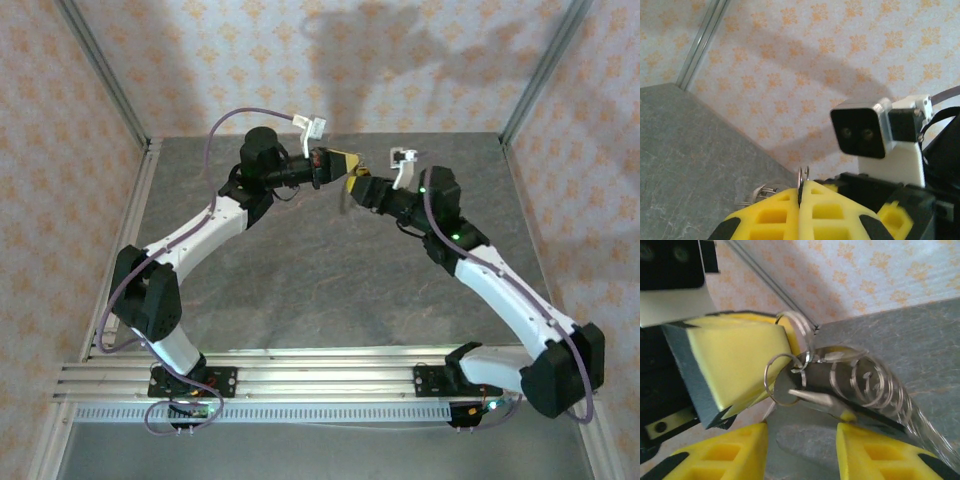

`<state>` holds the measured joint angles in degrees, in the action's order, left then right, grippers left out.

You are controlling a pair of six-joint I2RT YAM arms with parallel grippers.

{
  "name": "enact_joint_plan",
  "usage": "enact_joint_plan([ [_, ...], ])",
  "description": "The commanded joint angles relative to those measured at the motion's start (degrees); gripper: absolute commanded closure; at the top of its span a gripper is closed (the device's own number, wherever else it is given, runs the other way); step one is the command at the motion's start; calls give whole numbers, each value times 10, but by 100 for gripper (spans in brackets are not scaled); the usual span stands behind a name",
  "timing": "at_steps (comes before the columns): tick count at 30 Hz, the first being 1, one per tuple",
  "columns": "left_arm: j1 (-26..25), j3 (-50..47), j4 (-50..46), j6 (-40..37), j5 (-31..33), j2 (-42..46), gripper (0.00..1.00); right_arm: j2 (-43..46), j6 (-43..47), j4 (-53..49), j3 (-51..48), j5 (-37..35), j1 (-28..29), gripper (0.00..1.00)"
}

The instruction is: Put the keys on the keyring

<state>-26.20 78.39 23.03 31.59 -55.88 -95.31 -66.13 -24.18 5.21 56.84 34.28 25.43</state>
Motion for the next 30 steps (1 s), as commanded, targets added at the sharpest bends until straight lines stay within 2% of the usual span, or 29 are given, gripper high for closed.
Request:
enact_joint_plan([
  [1,-3,15,32,-4,-3,-2,100,70,-14,5,-11,19,-54,58],
  [5,-3,15,42,3,-7,-2,100,97,-53,37,-24,23,-96,57],
  [12,-3,5,59,14,-12,6,100,36,-127,145,-23,24,-98,60],
  [16,-5,2,66,20,-15,9,100,-9,-178,239,-24,46,-98,69],
  [19,-5,3,73,24,-15,7,100,-34,-215,301,-29,63,-96,70],
  [25,-7,5,91,38,-14,2,100,-47,-233,342,-42,57,-78,70],
  [30,-8,6,96,42,-13,-1,100,-58,-240,371,-56,47,-54,74],
])
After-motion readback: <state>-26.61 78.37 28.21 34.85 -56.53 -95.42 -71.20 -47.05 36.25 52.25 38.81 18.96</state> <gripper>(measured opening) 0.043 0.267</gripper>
